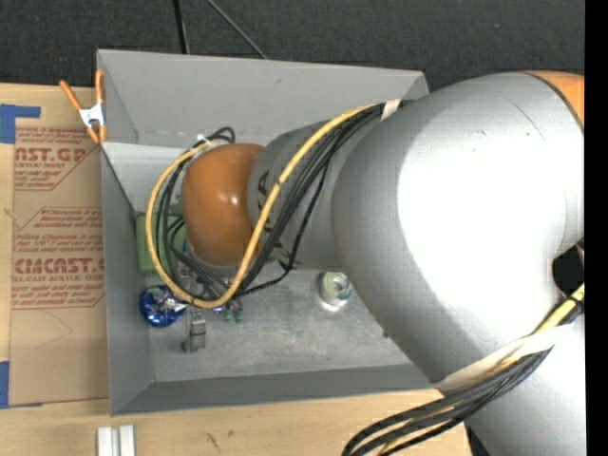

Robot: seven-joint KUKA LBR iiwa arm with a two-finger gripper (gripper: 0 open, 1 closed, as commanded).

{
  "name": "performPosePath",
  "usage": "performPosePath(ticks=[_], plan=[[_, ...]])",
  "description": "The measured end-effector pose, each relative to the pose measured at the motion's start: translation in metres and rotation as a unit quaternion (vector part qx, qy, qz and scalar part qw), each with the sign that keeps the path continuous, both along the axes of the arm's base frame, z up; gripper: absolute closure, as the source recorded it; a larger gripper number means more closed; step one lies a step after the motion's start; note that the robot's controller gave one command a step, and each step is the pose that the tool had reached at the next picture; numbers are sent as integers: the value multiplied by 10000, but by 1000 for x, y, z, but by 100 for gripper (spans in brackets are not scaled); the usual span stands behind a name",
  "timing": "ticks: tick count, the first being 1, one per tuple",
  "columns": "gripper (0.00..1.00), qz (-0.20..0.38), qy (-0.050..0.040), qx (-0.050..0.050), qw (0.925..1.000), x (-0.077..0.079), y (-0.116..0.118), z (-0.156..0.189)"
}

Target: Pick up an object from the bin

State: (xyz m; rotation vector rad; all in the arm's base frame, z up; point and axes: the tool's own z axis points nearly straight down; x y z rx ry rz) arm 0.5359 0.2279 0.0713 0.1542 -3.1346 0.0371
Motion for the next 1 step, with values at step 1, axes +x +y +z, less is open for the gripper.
performPosePath(ticks=[1], plan=[[100, 94, -15, 116, 9999, -4, 15, -1]])
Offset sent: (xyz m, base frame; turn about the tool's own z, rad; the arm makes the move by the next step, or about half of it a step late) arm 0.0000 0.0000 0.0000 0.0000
